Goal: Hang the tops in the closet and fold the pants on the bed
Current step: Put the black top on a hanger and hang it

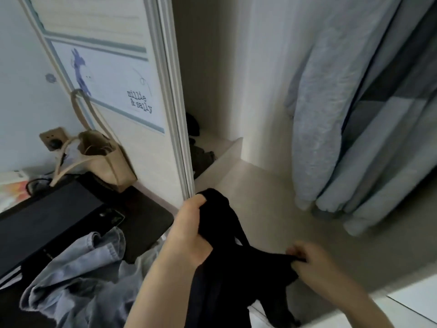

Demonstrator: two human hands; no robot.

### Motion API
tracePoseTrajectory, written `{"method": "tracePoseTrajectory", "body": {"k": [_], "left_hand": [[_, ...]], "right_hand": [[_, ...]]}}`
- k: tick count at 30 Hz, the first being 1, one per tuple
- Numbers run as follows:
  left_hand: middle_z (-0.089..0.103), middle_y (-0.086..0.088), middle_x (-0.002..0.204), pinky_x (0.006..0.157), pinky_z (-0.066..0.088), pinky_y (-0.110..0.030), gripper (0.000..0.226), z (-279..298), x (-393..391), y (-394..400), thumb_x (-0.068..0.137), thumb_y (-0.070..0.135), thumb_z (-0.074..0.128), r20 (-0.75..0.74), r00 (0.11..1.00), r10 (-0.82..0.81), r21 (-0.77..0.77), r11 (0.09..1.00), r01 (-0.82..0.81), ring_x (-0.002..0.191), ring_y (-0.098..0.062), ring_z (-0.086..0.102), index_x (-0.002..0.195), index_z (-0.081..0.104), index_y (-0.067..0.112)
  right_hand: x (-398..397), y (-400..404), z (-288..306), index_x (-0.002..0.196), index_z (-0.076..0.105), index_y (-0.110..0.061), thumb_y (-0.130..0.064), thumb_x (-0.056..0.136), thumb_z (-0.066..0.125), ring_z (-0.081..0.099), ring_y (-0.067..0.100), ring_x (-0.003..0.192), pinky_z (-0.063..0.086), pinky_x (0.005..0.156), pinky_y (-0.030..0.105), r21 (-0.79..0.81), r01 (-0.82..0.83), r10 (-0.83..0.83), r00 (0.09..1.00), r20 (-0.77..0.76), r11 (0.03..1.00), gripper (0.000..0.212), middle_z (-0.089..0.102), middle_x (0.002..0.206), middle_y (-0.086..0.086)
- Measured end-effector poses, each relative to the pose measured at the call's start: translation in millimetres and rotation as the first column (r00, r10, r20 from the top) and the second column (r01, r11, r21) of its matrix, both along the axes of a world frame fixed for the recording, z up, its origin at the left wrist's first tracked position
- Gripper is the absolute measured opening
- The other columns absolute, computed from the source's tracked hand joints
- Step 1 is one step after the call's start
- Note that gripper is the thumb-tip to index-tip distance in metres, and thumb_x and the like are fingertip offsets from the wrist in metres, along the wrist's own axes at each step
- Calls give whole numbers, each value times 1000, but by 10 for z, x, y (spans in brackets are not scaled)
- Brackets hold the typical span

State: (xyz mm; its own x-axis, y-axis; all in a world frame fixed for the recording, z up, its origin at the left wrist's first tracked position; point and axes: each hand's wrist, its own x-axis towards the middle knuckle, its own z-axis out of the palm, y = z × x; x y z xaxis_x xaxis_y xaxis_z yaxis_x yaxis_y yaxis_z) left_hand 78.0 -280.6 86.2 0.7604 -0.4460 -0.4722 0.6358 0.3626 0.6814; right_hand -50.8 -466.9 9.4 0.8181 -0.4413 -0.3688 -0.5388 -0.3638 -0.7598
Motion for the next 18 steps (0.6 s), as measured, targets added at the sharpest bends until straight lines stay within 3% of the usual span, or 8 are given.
{"method": "tracePoseTrajectory", "body": {"k": [1, 3, 5, 7, 11, 14, 16, 18], "left_hand": [[62, -1, 52, 55, 49, -31, 22, 14, 98, -2, 95, 16, 45, 40, 999, -32, 73, 997, 29, 52, -15, 59, 77, 55, 11], [61, -7, 62, 55, 49, -30, 16, 36, 277, 26, 93, 13, 48, 158, 971, -178, 206, 968, 143, 53, -16, 58, 80, 55, 7], [62, -10, 65, 53, 50, -26, 14, 33, 441, 72, 90, 9, 56, 277, 900, -337, 372, 901, 224, 53, -16, 61, 80, 61, 1], [65, -10, 62, 57, 48, -25, 21, -31, 591, 125, 87, 13, 66, 380, 788, -485, 601, 777, 189, 55, -17, 63, 75, 69, -5], [59, 4, 46, 44, 40, -15, 32, -242, 708, 298, 78, 24, 81, 282, 608, -742, 810, 524, 264, 41, -6, 55, 53, 67, 9], [68, -11, 67, 53, 51, -21, 24, -451, 767, 490, 74, 26, 78, 90, 750, -655, 415, 709, 569, 58, -16, 65, 72, 76, 2], [72, -18, 97, 72, 58, -30, 36, -560, 907, 610, 82, 28, 68, -80, 843, -532, 69, 840, 538, 82, -25, 70, 102, 75, -2], [73, -14, 102, 76, 61, -34, 34, -599, 1043, 631, 80, 29, 68, -190, 878, -440, -147, 897, 417, 89, -24, 72, 104, 75, 5]], "right_hand": [[28, -10, 25, 64, 49, -12, 16, 77, 41, 48, 11, 50, 43, 54, 25, 270, 149, -160, 987, 19, 951, 32, 47, 57, 3], [27, -70, 113, 76, 55, -1, 17, 61, 43, 57, 20, 48, 53, 51, 32, 758, 291, -404, 914, -40, 583, 27, 55, 59, 13], [-7, -136, 254, 83, 58, 2, 12, 38, 65, 63, 29, 54, 57, 55, 41, 928, 252, -535, 842, -69, 276, 46, 62, 68, 19], [-8, -156, 391, 78, 57, -2, 16, 9, 76, 61, 27, 52, 55, 57, 38, 965, 205, -651, 758, -50, 164, 75, 61, 68, 15], [32, -29, 599, 58, 62, -7, 13, 23, 76, 62, 17, 47, 57, 51, 31, 991, 27, -766, 637, 85, 132, 43, 60, 57, 4], [76, 28, 674, 52, 54, -9, 7, 38, 72, 53, 16, 42, 52, 45, 31, 982, -139, -723, 665, 188, 127, 29, 49, 51, 1], [106, 40, 688, 55, 57, -7, -2, 34, 74, 51, 18, 51, 50, 55, 32, 976, -46, -736, 649, 192, 214, 27, 48, 57, 2], [127, 107, 708, 63, 62, -7, -11, 42, 72, 50, 20, 64, 43, 66, 33, 917, 61, -682, 688, 248, 395, 24, 49, 68, 6]]}}
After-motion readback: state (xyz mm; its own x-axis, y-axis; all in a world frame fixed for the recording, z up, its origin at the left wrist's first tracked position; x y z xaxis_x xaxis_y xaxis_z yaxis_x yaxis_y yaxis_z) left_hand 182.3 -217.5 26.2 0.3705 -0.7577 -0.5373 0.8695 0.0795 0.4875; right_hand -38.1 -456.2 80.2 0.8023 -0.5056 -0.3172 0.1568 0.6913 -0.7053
